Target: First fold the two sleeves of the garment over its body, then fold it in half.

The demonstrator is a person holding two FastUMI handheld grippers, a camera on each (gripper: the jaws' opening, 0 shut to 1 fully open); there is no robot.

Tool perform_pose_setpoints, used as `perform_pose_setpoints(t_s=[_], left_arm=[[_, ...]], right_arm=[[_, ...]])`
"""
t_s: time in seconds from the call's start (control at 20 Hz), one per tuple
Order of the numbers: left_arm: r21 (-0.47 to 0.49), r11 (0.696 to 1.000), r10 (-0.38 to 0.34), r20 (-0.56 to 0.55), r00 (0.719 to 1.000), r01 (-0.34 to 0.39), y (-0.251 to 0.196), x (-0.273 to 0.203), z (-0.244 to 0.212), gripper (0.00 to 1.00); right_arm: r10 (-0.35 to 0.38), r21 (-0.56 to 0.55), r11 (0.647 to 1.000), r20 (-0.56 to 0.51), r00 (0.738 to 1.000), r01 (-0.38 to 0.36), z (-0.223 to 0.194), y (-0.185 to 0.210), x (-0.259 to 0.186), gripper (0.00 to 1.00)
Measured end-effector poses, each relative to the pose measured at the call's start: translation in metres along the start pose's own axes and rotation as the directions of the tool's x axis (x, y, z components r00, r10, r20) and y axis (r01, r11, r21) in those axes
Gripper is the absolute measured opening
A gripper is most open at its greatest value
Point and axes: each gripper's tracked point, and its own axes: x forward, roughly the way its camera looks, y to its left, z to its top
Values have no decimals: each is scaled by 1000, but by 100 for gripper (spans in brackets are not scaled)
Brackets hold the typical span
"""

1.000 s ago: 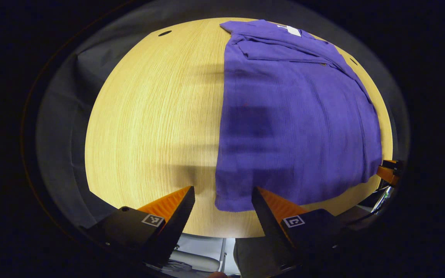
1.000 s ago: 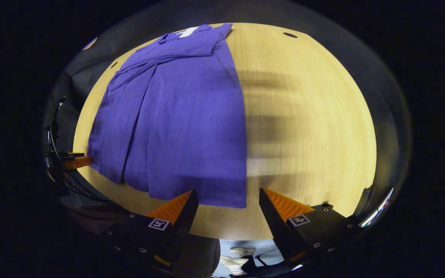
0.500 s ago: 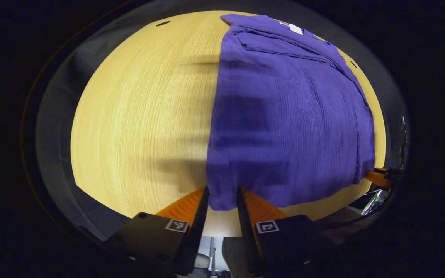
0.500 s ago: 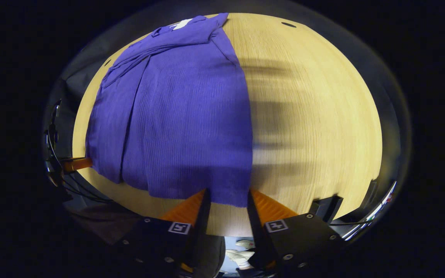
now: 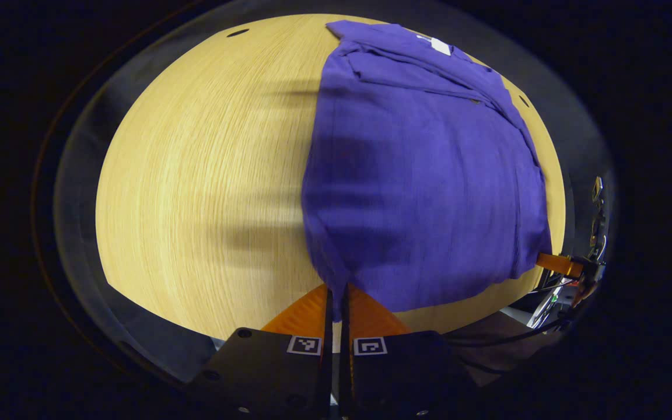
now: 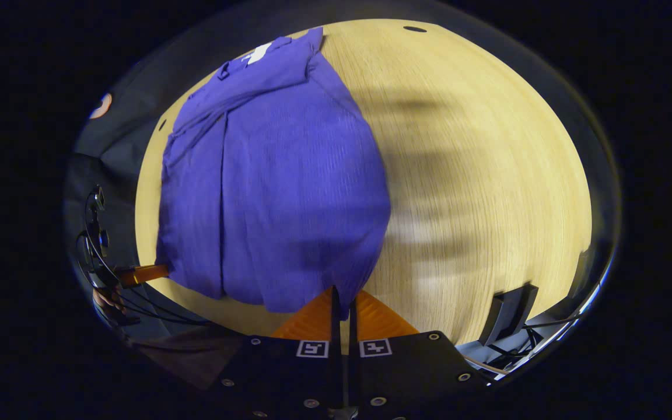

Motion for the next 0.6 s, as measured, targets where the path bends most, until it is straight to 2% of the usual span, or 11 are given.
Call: perform_pose_setpoints(t_s=[0.35,0.6], left_arm=[[96,994,-63,118,991,52,-23,-59,59,6],[166,986,-65,189,980,33,-30,-90,114,6]], right_arm=[[61,-46,997,167,984,-54,61,36,-53,5],[108,-78,993,258,960,-91,105,61,-79,5]])
